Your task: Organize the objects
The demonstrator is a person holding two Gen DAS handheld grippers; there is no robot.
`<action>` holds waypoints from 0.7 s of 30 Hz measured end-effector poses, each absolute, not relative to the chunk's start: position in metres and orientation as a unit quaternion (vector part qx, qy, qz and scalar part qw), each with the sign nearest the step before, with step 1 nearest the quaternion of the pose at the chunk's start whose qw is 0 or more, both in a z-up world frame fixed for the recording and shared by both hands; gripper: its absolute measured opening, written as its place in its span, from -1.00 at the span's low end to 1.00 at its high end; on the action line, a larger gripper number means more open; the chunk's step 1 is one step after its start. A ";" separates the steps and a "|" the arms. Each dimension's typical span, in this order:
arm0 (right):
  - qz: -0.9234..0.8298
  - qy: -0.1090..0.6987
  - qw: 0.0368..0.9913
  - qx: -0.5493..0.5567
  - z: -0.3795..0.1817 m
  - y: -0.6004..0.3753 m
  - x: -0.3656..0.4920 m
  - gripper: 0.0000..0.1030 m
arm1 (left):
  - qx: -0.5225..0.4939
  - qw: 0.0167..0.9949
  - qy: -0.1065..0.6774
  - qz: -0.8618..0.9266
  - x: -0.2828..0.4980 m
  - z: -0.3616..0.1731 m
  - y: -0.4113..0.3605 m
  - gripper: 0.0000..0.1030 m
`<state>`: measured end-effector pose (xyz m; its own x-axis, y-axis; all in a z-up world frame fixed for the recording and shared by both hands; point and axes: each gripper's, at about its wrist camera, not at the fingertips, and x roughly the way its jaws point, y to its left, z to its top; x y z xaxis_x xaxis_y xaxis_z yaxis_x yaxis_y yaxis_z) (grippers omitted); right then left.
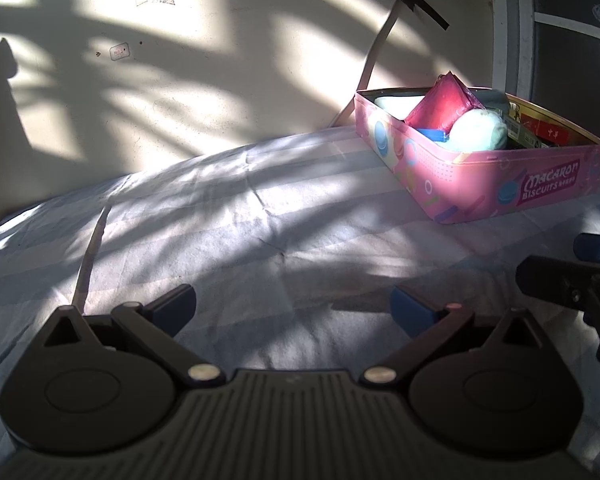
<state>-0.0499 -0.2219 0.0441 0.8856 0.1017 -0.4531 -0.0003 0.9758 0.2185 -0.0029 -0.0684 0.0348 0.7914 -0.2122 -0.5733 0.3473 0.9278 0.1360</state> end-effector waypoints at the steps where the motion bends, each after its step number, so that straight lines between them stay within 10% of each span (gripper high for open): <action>1: 0.026 0.238 0.965 0.107 0.044 -0.222 -0.050 0.52 | 0.119 0.938 0.288 -0.150 -0.003 0.035 -0.069 1.00; 21: 0.026 0.246 0.962 0.116 0.038 -0.225 -0.049 0.52 | 0.126 0.931 0.307 -0.154 -0.002 0.027 -0.073 1.00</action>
<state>-0.0486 -0.2253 0.0385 0.8776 0.1068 -0.4673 0.0071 0.9718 0.2355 -0.0020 -0.0731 0.0271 0.7640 -0.2095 -0.6103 0.3643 0.9207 0.1400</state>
